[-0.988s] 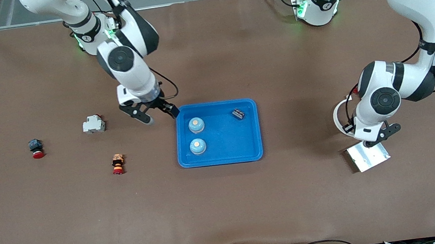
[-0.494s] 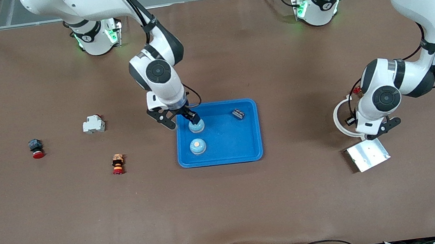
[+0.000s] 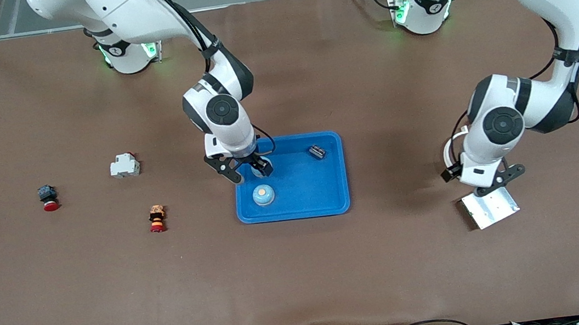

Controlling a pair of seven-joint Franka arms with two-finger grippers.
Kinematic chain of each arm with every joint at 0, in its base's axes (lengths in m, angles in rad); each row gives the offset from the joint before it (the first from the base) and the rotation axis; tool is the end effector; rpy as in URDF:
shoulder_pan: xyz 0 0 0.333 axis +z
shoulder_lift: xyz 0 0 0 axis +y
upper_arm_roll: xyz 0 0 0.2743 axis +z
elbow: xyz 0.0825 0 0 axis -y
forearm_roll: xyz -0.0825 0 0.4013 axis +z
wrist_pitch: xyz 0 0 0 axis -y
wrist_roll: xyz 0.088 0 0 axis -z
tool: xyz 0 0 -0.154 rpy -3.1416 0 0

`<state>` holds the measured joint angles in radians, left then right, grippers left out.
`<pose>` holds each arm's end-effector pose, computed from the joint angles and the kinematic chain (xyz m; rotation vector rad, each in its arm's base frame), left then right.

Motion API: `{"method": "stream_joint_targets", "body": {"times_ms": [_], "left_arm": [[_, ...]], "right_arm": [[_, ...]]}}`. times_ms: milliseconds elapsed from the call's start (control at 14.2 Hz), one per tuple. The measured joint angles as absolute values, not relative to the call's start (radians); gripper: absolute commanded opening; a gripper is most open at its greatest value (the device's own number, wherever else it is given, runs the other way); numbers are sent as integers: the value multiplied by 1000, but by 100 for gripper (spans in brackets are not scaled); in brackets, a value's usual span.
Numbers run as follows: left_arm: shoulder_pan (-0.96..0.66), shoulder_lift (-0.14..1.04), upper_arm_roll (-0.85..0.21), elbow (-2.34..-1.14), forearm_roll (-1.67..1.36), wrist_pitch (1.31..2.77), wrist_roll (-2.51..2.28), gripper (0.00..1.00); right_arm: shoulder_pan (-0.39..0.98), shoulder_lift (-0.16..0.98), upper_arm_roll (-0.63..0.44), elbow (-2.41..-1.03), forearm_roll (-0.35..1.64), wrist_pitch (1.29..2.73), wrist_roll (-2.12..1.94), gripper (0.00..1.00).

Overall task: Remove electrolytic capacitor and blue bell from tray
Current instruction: 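Return the left gripper to the tray while the right gripper reaches a bell, then grasp the second capacitor with the left gripper while the right gripper lifts the bell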

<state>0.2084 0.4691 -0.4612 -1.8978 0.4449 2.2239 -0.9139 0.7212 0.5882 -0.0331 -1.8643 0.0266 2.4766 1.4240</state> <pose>0.6006 -0.1296 0.1745 -2.9260 -0.6075 -0.0236 0.4877 0.4010 0.1065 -2.9036 1.1444 -0.0211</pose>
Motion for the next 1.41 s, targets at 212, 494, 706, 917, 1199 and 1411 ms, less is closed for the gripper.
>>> {"method": "stream_joint_targets", "body": {"times_ms": [212,494,706,917,1199,1411], "left_arm": [[162,476,-550,-1857,414,2211,-1080,100],[-6,546,-558,-1776,408,2212,-1335,100],[-138,635,-557,-1690,408,2212,-1511,91],[-232,706,-551,-1639,408,2212,-1588,87],[-285,760,-510,-1631,409,2212,-1617,78],[-290,785,-505,-1630,409,2212,-1617,79]], "right_arm": [[724,631,-33,-1839,17,2498,1434,100],[726,648,-33,-1836,16,2523,1453,100],[728,651,-33,-1833,16,2523,1460,54],[729,653,-33,-1828,16,2521,1461,0],[747,653,-30,-1797,16,2473,1462,0],[751,646,-32,-1706,16,2281,1427,0]]}}
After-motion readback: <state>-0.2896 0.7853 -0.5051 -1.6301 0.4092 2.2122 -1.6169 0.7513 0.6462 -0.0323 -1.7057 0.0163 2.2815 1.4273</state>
